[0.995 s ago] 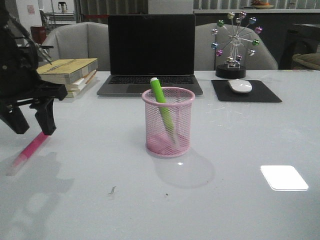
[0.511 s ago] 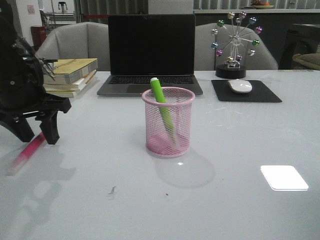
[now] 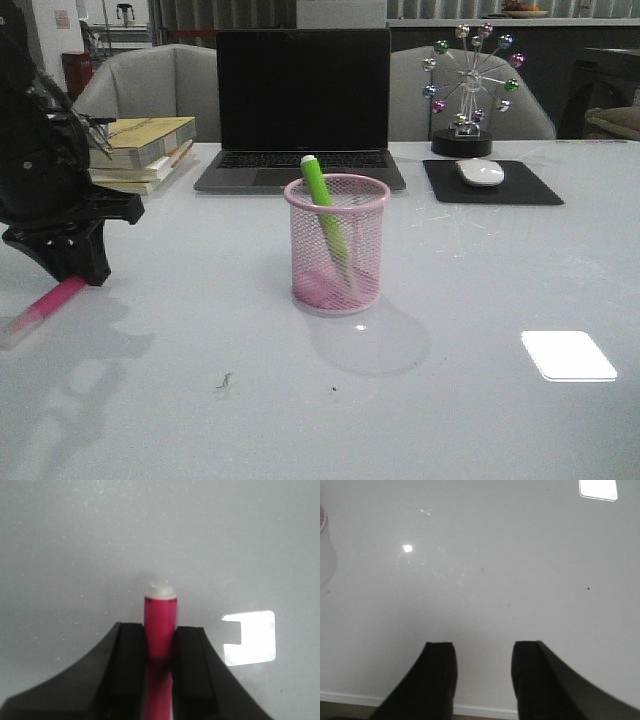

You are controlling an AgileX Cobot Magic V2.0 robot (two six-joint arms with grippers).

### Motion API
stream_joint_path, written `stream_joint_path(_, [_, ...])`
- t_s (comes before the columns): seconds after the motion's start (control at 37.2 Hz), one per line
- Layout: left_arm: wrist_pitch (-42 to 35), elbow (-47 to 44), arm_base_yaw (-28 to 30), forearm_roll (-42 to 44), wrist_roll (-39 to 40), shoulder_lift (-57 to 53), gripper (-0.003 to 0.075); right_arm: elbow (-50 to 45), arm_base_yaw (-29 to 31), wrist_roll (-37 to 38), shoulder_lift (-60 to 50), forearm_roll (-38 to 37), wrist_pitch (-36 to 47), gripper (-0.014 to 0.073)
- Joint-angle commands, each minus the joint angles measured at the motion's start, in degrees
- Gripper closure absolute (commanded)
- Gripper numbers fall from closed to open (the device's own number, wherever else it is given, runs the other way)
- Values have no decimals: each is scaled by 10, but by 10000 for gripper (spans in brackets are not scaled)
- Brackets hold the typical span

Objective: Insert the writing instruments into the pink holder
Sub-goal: 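Lower the left gripper onto the pink highlighter and close on it, then lift the pink highlighter with the left gripper over to the holder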

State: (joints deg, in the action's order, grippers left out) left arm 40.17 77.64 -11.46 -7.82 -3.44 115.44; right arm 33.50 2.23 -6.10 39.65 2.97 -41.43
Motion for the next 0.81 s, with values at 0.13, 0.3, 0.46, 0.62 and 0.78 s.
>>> stream_joint_path(0.13, [-24,13,-4,-7,-3,-46,627,16,5,-4,-3,-3,33,205])
stream_joint_path(0.3, [-89,13,-9,-10,-4,-96,627,16,5,-4,-3,-3,33,205])
stream_joint_path(0.46, [-163,13,-32,-10,-4,-156,627,16,5,-4,-3,-3,33,205])
stream_joint_path(0.62, [-239,13,-75,-10,-7,-198,627,16,5,-4,-3,-3,32,205])
stream_joint_path(0.78, [-325,13,-139,-10,-8,-212,627,16,5,-4,-3,-3,32,205])
